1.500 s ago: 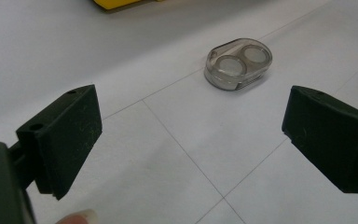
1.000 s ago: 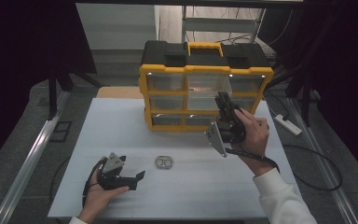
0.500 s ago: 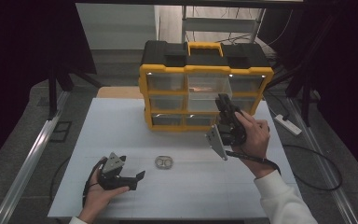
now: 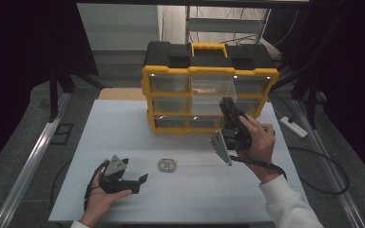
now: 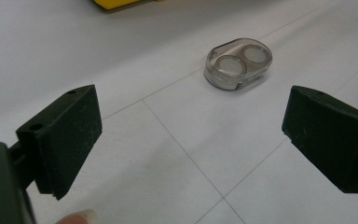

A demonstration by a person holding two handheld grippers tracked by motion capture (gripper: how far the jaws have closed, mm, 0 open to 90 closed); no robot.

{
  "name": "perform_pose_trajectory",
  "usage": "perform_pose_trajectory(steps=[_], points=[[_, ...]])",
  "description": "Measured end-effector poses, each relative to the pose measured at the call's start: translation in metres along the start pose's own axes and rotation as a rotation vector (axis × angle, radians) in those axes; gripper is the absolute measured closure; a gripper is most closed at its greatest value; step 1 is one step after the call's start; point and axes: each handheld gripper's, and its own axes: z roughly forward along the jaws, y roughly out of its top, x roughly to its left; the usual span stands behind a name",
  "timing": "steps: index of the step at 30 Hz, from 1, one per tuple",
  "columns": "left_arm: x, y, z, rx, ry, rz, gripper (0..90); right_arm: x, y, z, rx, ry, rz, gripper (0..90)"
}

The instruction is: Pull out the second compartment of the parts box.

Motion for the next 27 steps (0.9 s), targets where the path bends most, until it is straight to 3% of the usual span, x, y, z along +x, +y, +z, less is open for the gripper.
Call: perform_pose_trajectory(steps=[12, 21, 27], points=[[0.0000, 0.0000, 0.0000, 0.000, 0.001, 0.001, 5.6, 0.0002, 0.0000, 0.0001, 0.001, 0.006, -0.004, 72.8], [-0.0002, 0.0000, 0.0001, 0.000, 0.001, 0.002, 5.6, 0.0040, 0.0023, -0.0032, -0.038, 0.006, -0.039, 52.0], [-0.0001, -0.0001, 0.0001, 0.002, 0.001, 0.003, 5.6, 0.0073, 0.0027, -0.0087, -0.045, 0.003, -0.031, 39.8]])
